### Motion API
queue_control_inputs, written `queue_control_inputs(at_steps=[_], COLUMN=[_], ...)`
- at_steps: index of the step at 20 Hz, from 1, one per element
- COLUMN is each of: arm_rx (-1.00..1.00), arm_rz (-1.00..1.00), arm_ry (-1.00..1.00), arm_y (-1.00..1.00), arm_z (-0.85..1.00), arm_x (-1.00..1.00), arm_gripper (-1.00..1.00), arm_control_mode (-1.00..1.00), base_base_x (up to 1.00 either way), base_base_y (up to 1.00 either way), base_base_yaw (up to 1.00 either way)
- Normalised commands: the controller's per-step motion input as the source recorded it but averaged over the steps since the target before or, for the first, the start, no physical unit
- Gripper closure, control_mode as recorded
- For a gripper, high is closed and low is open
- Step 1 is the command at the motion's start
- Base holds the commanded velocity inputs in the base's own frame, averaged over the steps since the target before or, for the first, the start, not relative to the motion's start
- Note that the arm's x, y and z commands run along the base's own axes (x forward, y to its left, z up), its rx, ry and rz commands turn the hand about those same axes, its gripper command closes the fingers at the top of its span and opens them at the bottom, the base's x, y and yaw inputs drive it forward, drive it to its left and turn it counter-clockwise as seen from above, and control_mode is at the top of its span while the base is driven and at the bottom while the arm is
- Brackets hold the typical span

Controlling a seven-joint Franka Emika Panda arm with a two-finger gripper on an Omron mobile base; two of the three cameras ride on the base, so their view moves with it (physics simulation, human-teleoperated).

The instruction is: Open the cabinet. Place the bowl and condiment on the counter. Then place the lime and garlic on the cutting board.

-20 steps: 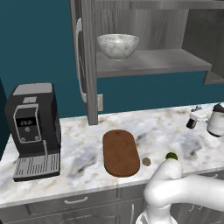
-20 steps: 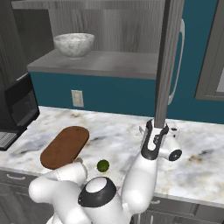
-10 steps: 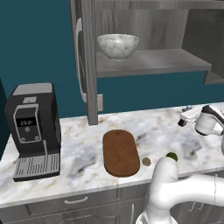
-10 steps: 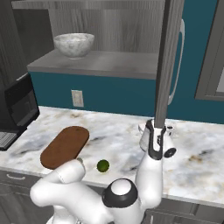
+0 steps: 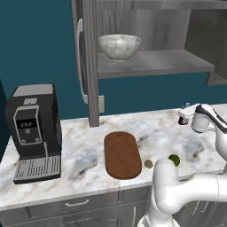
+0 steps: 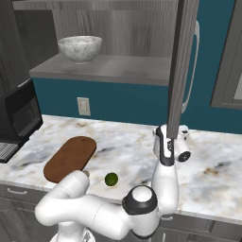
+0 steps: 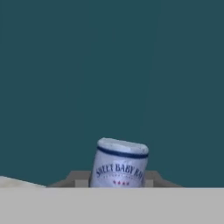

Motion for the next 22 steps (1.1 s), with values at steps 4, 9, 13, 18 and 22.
queue_control_inputs(at_steps=[4,9,13,18,22], arm_rx=[0.00,-0.07,-0.10,-0.13,-0.14], arm_rz=[0.05,0.02,0.00,0.00,0.00], arm_ry=[-0.04,-0.15,-0.14,-0.08,0.00], arm_y=[-0.55,-0.03,0.00,0.01,0.00], arm_z=[-0.59,-0.53,-0.46,-0.18,0.09], arm_x=[0.06,-0.43,-0.19,0.00,-0.30], arm_gripper=[1.00,-1.00,-1.00,-1.00,-1.00], arm_control_mode=[-1.00,-1.00,-1.00,-1.00,-1.00], base_base_x=[0.00,0.00,0.00,0.00,0.00], base_base_y=[0.00,0.00,0.00,0.00,0.00], base_base_yaw=[0.00,0.00,0.00,0.00,0.00])
